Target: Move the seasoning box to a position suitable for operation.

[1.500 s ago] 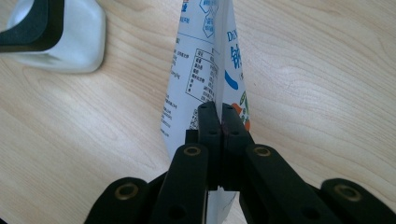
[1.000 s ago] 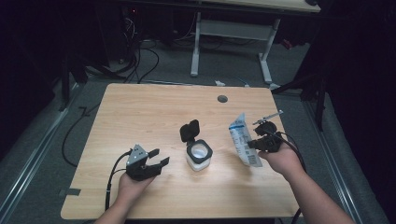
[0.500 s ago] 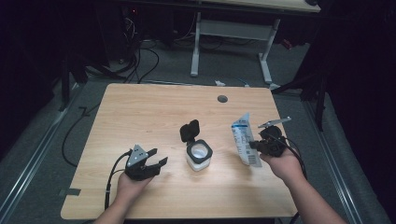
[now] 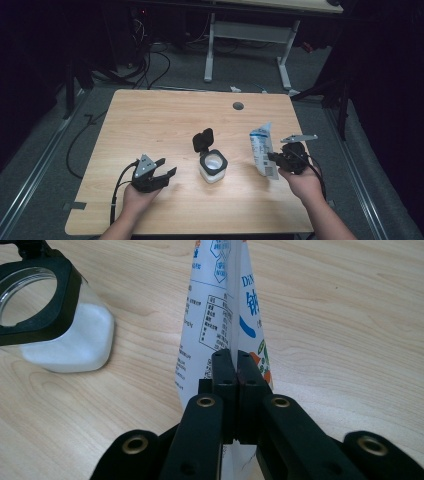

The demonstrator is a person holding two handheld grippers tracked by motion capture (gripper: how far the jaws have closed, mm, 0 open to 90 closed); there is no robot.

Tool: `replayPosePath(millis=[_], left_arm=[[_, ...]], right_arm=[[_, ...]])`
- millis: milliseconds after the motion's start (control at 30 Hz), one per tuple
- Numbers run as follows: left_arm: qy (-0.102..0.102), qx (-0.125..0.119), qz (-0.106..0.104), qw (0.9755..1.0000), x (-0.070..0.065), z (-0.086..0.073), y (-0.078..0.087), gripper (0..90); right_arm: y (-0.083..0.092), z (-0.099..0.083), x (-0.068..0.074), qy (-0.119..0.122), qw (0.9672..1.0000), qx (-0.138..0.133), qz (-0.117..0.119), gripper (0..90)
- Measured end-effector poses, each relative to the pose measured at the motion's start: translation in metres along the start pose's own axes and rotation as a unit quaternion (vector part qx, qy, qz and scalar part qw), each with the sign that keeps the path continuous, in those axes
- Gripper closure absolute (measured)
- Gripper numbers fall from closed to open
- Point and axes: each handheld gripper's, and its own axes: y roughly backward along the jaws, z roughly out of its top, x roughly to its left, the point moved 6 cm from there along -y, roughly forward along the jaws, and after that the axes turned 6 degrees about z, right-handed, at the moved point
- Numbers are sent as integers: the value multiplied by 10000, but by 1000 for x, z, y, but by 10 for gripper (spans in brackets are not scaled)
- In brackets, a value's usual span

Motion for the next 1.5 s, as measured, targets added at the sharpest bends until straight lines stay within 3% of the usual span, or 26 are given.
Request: replayPosePath(millis=[233, 400, 733, 1167, 1500], left_arm=[[44, 70, 0, 10000, 3, -2, -1, 422], [-37, 125, 10, 9999, 3, -3, -1, 422], [-76, 182, 28, 9998, 2, -5, -2, 421], [-40, 112, -34, 9999, 1, 0, 3, 421], [-47, 120, -26, 9999, 1, -1, 5, 420]], right_arm=[[1, -6, 1, 10, 9994, -337, -16, 898], [1, -11, -1, -14, 9983, -585, -60, 898], [0, -19, 2, 74, 9940, -1081, -121, 898], [-4, -28, -2, -79, 9847, -1738, -82, 899], [-12, -36, 0, 1, 9770, -2130, -120, 898]])
